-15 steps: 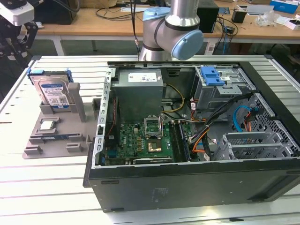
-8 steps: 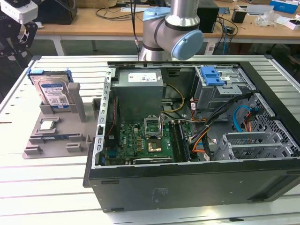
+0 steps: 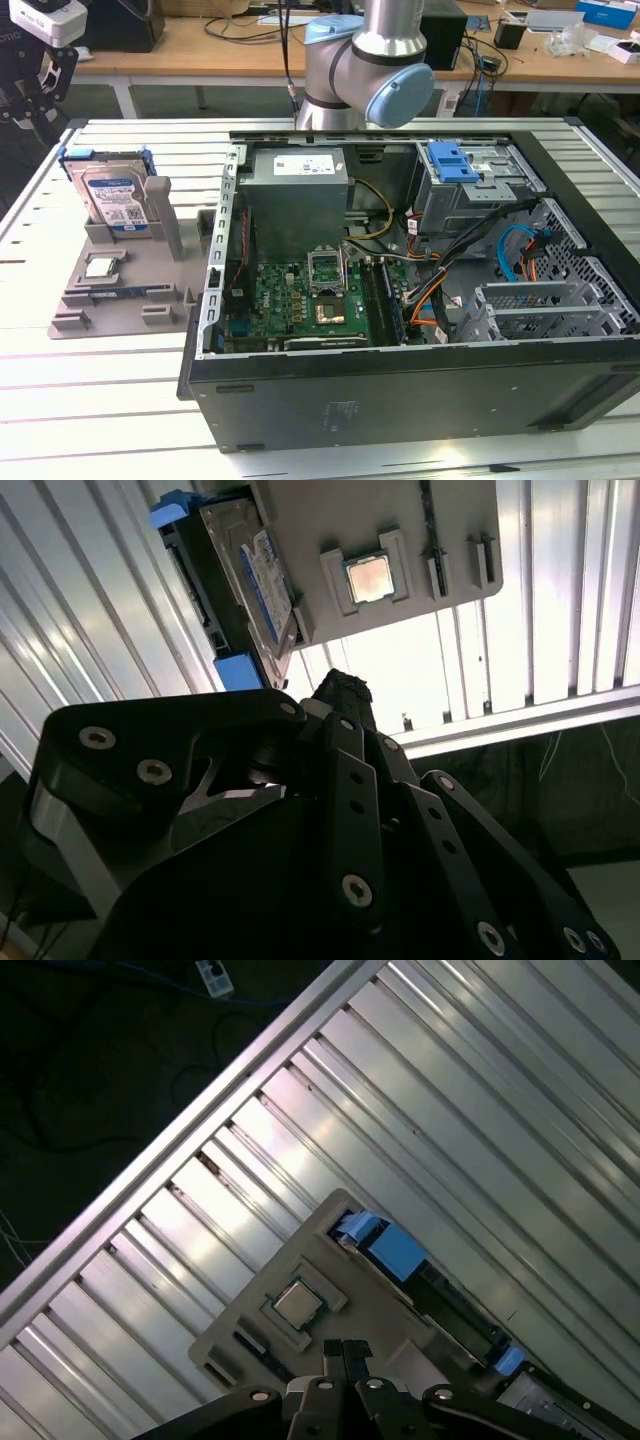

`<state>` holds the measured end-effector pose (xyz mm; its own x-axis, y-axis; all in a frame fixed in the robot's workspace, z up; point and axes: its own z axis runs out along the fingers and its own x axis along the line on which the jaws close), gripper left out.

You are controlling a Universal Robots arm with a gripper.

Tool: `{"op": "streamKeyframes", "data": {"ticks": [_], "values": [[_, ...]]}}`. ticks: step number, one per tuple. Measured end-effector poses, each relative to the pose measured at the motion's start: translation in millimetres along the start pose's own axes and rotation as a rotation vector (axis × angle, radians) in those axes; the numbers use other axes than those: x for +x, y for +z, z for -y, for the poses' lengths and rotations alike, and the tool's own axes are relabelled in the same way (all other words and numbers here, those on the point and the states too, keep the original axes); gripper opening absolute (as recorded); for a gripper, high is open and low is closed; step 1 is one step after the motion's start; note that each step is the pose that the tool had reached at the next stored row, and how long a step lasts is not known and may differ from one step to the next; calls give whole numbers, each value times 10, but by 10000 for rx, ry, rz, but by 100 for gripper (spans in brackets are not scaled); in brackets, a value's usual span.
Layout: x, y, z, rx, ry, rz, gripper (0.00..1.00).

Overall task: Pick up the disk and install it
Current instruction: 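Pick up the disk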

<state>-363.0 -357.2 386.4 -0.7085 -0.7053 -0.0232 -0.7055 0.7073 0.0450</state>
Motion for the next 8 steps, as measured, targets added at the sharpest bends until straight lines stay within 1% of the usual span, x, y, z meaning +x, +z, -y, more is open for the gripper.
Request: {"op": "streamKeyframes", "data": {"ticks": [8], "values": [[0, 0, 0, -22, -956, -43, 11]]}}
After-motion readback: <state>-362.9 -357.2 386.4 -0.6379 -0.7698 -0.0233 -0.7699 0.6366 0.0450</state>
